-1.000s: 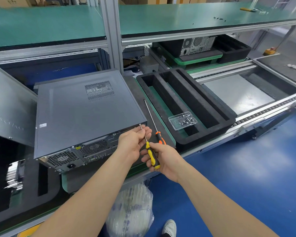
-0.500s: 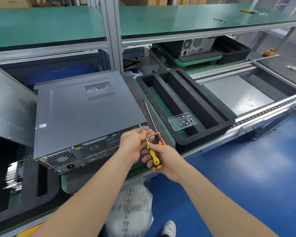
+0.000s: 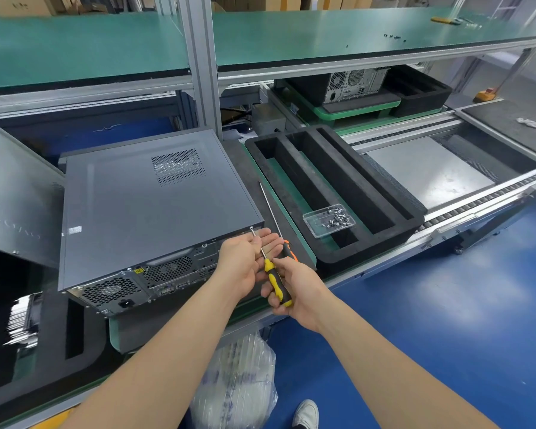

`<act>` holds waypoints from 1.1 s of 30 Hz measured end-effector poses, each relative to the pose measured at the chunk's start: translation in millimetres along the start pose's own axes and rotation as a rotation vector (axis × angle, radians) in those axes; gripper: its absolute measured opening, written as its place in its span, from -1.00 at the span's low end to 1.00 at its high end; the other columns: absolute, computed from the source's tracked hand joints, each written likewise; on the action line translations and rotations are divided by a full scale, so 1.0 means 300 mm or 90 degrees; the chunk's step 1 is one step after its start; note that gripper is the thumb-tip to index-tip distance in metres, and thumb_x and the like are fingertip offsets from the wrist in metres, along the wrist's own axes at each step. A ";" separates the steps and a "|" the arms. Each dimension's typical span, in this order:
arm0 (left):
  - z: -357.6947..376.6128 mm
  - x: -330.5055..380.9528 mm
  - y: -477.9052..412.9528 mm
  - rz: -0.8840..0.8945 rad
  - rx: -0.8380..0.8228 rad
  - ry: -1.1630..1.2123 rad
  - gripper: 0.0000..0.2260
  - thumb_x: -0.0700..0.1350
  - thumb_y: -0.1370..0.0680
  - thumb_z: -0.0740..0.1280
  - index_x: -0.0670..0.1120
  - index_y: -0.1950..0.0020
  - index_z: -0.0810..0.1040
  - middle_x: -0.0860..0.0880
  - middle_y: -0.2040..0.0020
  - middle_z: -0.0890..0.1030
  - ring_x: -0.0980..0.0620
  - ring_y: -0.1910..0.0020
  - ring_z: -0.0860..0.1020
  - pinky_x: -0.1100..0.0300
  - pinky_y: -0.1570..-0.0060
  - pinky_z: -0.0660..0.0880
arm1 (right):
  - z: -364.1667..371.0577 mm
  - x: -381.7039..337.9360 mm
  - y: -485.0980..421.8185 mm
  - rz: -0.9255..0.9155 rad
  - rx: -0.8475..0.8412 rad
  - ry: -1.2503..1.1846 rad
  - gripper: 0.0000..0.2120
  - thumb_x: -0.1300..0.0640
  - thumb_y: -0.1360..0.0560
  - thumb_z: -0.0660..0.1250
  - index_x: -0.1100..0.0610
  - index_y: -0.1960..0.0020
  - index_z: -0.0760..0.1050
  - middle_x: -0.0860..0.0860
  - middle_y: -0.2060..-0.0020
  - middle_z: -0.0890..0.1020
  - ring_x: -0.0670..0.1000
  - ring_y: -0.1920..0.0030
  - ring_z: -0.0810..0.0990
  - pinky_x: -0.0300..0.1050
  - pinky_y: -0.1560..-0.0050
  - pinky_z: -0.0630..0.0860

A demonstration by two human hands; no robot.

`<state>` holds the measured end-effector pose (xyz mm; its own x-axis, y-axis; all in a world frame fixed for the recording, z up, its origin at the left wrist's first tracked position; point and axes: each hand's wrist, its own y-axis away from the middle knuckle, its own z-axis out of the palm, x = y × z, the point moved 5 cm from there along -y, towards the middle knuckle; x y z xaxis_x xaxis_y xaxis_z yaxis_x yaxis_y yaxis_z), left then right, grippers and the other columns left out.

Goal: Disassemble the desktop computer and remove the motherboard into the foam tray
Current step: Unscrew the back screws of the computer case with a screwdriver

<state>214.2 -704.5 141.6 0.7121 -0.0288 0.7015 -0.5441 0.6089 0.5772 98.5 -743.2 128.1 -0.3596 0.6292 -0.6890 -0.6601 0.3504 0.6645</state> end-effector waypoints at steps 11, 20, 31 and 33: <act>-0.060 -0.007 -0.027 0.058 0.063 -0.099 -0.78 -0.17 -0.51 0.55 -0.28 -0.05 0.65 -0.13 0.21 0.72 -0.04 0.22 0.73 0.17 0.28 0.63 | -0.001 -0.049 0.011 -0.167 0.124 0.100 -0.67 0.06 -0.48 0.57 0.15 0.08 0.42 0.04 0.34 0.59 -0.04 0.40 0.54 -0.14 0.40 0.50; -0.023 -0.017 -0.013 0.014 0.050 -0.011 -0.76 -0.29 -0.71 0.17 -0.27 -0.08 0.64 -0.18 0.14 0.75 -0.12 0.16 0.75 0.16 0.32 0.66 | 0.032 -0.008 0.025 -0.043 -0.042 0.049 -0.65 -0.09 -0.67 0.27 0.18 0.06 0.60 0.14 0.27 0.63 0.05 0.35 0.59 -0.13 0.37 0.50; -0.055 -0.006 -0.036 0.062 0.063 -0.063 -0.91 -0.26 -0.58 0.45 -0.29 -0.02 0.66 -0.17 0.15 0.75 -0.06 0.15 0.75 0.18 0.30 0.64 | 0.015 -0.015 0.013 -0.029 0.036 0.032 -0.66 -0.15 -0.57 0.39 0.14 0.09 0.58 0.03 0.36 0.51 -0.05 0.46 0.41 -0.20 0.49 0.29; -0.048 -0.009 -0.031 0.040 0.072 -0.049 -0.92 -0.27 -0.62 0.38 -0.25 -0.03 0.67 -0.15 0.16 0.75 -0.05 0.16 0.76 0.19 0.35 0.63 | 0.025 -0.006 0.018 0.005 -0.022 0.017 -0.55 -0.19 -0.63 0.26 0.18 0.11 0.63 0.08 0.34 0.56 -0.02 0.47 0.45 -0.20 0.48 0.29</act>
<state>223.6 -698.8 128.4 0.6418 -0.0565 0.7648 -0.6357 0.5187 0.5717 100.6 -737.4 135.1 -0.3822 0.6132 -0.6913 -0.6794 0.3205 0.6600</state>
